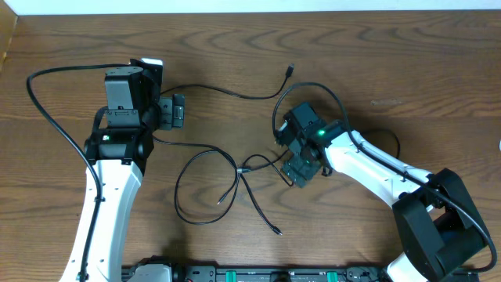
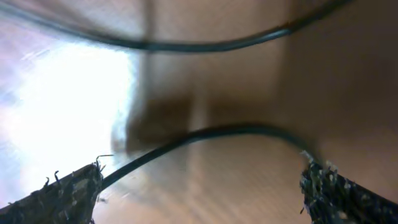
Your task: Untangle cables
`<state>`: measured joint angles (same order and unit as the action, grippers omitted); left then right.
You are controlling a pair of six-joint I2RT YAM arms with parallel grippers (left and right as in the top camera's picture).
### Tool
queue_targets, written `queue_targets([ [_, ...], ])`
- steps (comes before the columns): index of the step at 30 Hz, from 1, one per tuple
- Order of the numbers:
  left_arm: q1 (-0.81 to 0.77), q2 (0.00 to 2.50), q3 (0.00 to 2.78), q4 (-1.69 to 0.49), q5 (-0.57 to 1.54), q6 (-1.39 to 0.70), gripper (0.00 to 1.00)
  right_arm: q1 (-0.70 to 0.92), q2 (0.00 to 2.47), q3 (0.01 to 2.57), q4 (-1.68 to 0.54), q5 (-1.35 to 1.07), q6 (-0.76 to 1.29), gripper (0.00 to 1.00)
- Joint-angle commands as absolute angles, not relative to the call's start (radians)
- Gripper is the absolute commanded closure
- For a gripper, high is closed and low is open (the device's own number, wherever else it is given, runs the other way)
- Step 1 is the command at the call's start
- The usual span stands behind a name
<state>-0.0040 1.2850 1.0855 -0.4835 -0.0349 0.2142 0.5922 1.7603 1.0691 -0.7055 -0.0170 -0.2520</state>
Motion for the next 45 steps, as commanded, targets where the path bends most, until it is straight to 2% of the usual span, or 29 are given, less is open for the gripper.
queue_targets([
  [1, -0.007, 1.287, 1.1, -0.486, -0.032, 0.224, 0.02, 0.607, 1.752, 1.064, -0.734, -0.127, -0.307, 0.01],
  [18, -0.007, 1.287, 1.1, -0.486, -0.032, 0.223, 0.02, 0.691, 1.752, 1.064, -0.863, -0.156, -0.417, 0.01],
  [22, -0.007, 1.287, 1.1, -0.486, -0.032, 0.219, 0.02, 0.688, 1.752, 1.064, -0.764, -0.126, -0.367, 0.01],
  [27, -0.007, 1.287, 1.1, -0.486, -0.012, 0.205, 0.02, 0.686, 1.752, 1.065, -0.508, -0.038, -0.189, 0.01],
  [30, -0.007, 1.287, 1.1, -0.489, -0.007, 0.205, 0.02, 0.675, 1.752, 1.067, -0.403, -0.028, -0.15, 0.01],
  [35, -0.007, 1.287, 1.1, -0.489, -0.007, 0.205, 0.02, 0.675, 1.752, 1.074, -0.407, -0.04, -0.15, 0.01],
  [45, -0.007, 1.287, 1.1, -0.489, -0.007, 0.205, 0.02, 0.675, 1.637, 1.092, -0.402, -0.419, -0.154, 0.01],
])
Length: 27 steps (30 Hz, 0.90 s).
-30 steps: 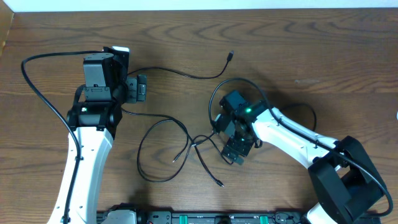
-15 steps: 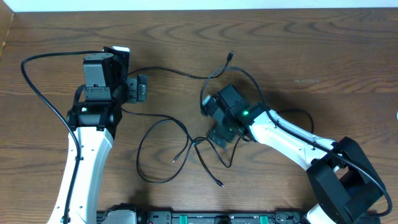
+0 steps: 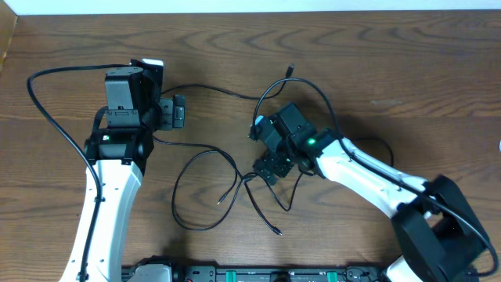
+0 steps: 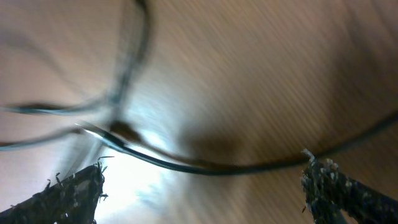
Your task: Untangle cables
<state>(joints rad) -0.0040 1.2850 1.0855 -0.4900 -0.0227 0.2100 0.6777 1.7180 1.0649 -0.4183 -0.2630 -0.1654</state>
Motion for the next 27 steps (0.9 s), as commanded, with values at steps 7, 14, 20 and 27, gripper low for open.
queue_targets([
  [7, -0.007, 1.287, 1.1, -0.49, -0.007, 0.205, 0.02, 0.675, 1.488, 1.099, -0.378, -0.296, -0.149, 0.01],
  [14, -0.007, 1.287, 1.1, -0.49, -0.006, 0.205, 0.02, 0.676, 1.484, 1.098, -0.562, -0.294, -0.149, 0.01],
  [20, -0.007, 1.287, 1.1, -0.49, -0.006, 0.205, 0.02, 0.676, 1.533, 1.093, -0.685, -0.215, -0.131, 0.01],
  [27, -0.007, 1.287, 1.1, -0.494, -0.006, 0.205, 0.02, 0.68, 1.618, 1.07, -0.743, -0.216, -0.131, 0.01],
])
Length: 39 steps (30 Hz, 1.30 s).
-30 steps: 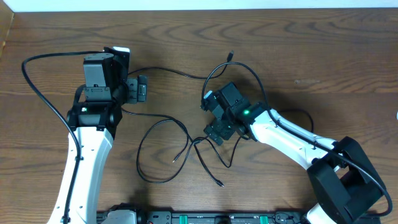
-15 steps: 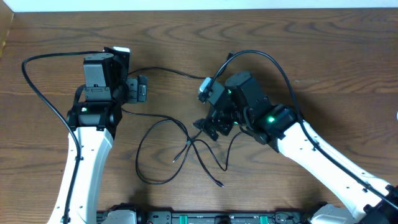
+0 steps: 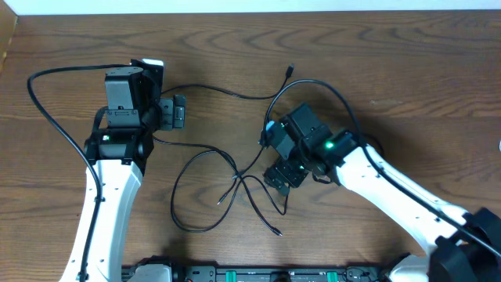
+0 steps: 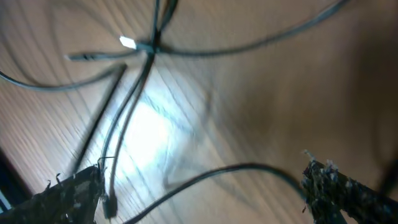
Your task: Untangle cables
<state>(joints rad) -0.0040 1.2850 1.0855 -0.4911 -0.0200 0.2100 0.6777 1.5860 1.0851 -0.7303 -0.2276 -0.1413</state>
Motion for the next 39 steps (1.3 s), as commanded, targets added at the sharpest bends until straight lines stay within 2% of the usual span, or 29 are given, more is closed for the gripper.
queue_targets([
  [1, -0.007, 1.287, 1.1, -0.494, -0.006, 0.205, 0.02, 0.683, 1.631, 1.067, -0.752, -0.216, -0.131, 0.01],
  [7, -0.007, 1.287, 1.1, -0.493, -0.006, 0.205, 0.02, 0.71, 1.653, 1.066, -0.757, -0.22, -0.116, 0.01],
  [18, -0.007, 1.287, 1.1, -0.494, -0.006, 0.205, 0.02, 0.742, 1.58, 1.098, -0.603, -0.219, -0.101, 0.01],
  [29, -0.007, 1.287, 1.1, -0.493, -0.006, 0.205, 0.02, 0.749, 1.555, 1.098, -0.626, -0.245, -0.063, 0.01],
  [39, -0.007, 1.287, 1.1, -0.493, -0.006, 0.205, 0.02, 0.836, 1.556, 1.097, -0.665, -0.234, -0.038, 0.01],
])
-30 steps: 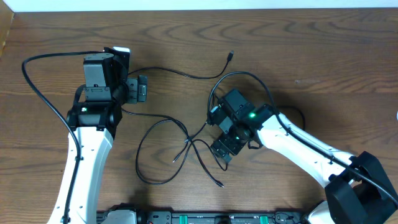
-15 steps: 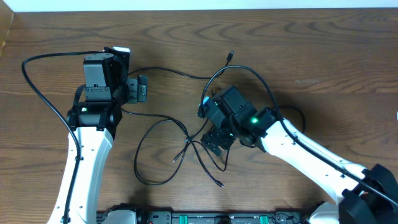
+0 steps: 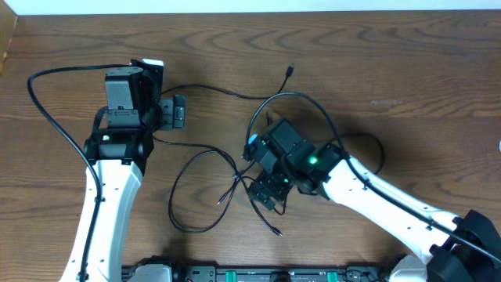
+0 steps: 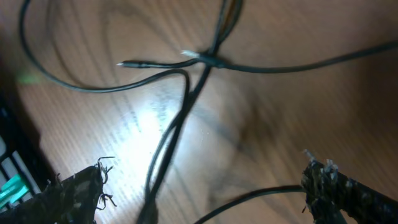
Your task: Untangle cables
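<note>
Thin black cables lie tangled on the wooden table [image 3: 407, 70], crossing at a knot [image 3: 241, 177]. A wide loop [image 3: 178, 205] spreads to the left. One plug end [image 3: 290, 70] lies at the back, another end [image 3: 277, 232] near the front. My right gripper [image 3: 266, 192] hovers low, just right of the knot, open. In its wrist view the crossing [image 4: 211, 59] and a plug tip [image 4: 134, 63] lie ahead. One cable [image 4: 168, 143] runs down between the fingertips [image 4: 71, 196], and another reaches the right one. My left gripper [image 3: 175, 112] stays at the back left beside a cable.
A cable arcs in a loop [image 3: 313, 98] over and behind my right arm. The left arm's own thick cable [image 3: 35, 94] curves at the far left. A rail with green clips [image 3: 258, 274] lines the table's front edge.
My right gripper has moved left and toward the front, closer to the knot, still open. The loop behind the right arm has shifted a little leftward. The left arm has not moved.
My right gripper was open to the right of the tangle over one cable. Then it stood nearer the knot, then slightly back to the right, and now sits front-right of the knot. The cables shifted slightly each time; the left arm stayed still.
</note>
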`<state>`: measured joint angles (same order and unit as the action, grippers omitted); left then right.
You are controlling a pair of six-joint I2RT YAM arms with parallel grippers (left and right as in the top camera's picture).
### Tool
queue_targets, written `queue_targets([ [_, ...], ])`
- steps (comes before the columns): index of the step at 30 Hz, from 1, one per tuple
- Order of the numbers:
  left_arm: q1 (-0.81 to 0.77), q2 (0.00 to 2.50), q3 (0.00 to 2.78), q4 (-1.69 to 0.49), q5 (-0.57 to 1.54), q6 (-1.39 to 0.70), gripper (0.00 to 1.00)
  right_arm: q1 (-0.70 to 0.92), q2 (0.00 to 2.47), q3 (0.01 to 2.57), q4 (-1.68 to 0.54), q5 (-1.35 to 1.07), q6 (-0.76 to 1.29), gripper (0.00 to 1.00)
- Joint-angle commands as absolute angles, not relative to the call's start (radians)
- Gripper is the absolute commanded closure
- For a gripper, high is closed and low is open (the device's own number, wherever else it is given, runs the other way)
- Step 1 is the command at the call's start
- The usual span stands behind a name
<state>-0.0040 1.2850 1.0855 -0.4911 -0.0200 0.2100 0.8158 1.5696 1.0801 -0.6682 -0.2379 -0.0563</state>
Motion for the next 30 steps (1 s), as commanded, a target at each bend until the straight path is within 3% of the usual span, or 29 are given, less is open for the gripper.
queue_targets([
  [1, -0.007, 1.287, 1.1, -0.493, -0.006, 0.205, 0.02, 0.842, 1.556, 1.097, -0.662, -0.234, -0.038, 0.01],
  [6, -0.007, 1.287, 1.1, -0.493, -0.006, 0.205, 0.02, 0.859, 1.556, 1.098, -0.685, -0.196, -0.038, 0.01],
  [12, -0.007, 1.287, 1.1, -0.493, 0.018, 0.205, 0.02, 0.859, 1.558, 1.069, -0.748, 0.065, 0.012, 0.01],
  [18, -0.007, 1.287, 1.1, -0.492, 0.028, 0.205, 0.02, 0.858, 1.558, 1.021, -0.739, 0.16, 0.02, 0.01],
  [23, -0.007, 1.287, 1.1, -0.492, 0.028, 0.205, 0.02, 0.847, 1.558, 1.019, -0.691, 0.323, 0.055, 0.01],
  [30, -0.007, 1.287, 1.1, -0.492, 0.028, 0.205, 0.02, 0.805, 1.558, 1.019, -0.573, 0.338, 0.055, 0.01],
])
